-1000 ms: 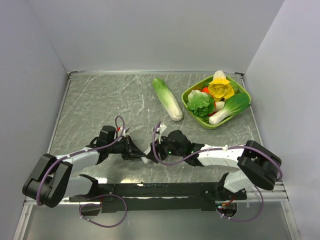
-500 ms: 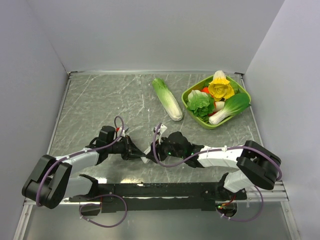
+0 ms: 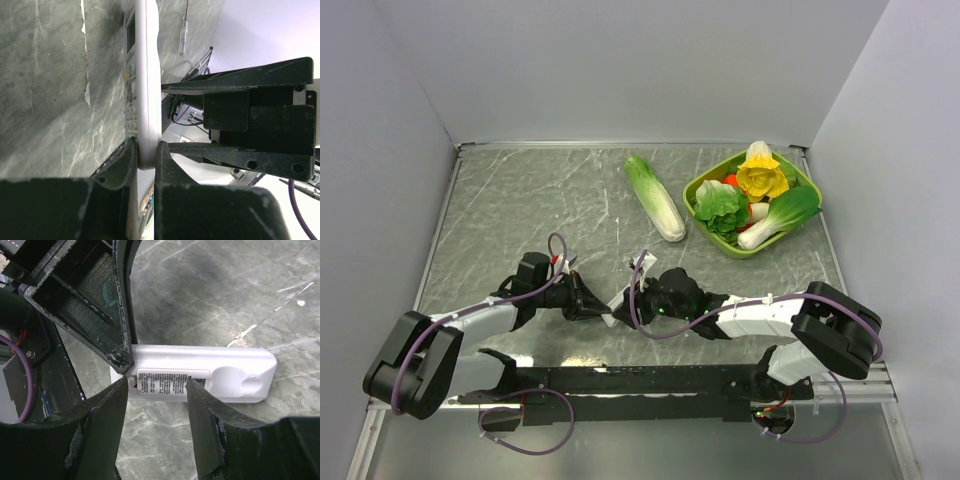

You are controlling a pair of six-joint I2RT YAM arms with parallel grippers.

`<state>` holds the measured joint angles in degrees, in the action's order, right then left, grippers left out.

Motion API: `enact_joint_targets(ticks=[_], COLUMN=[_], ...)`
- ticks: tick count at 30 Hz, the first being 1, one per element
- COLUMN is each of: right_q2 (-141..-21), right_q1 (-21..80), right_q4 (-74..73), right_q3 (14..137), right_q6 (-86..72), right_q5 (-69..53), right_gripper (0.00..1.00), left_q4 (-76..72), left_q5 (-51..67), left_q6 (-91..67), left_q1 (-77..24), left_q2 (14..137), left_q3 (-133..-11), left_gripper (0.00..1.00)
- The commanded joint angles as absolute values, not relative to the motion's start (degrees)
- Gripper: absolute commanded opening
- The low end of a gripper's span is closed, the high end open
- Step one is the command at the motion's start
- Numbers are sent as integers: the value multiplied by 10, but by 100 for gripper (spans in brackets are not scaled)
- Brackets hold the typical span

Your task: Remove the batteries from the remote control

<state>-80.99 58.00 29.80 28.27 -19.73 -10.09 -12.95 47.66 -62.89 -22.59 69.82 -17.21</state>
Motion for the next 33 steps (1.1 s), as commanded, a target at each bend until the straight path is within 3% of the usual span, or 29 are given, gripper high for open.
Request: enact_joint_targets(ticks=[1,26,33], right_q2=[-823,-842,-834], right_q1=[586,611,662], right_q4=[319,335,316], right_q3=[272,287,277], right_q6=[-203,-206,-160], right_q5=[-97,-81,62], right_gripper=[58,56,50], left_q4=[-146,-166,-163], left_q5=[481,486,497], left_q6=[-646,-669,-675], left_q1=[-225,-225,-225], left_q2=[679,676,670], left_q3=[-171,-168,-170], left_gripper=[1,1,1])
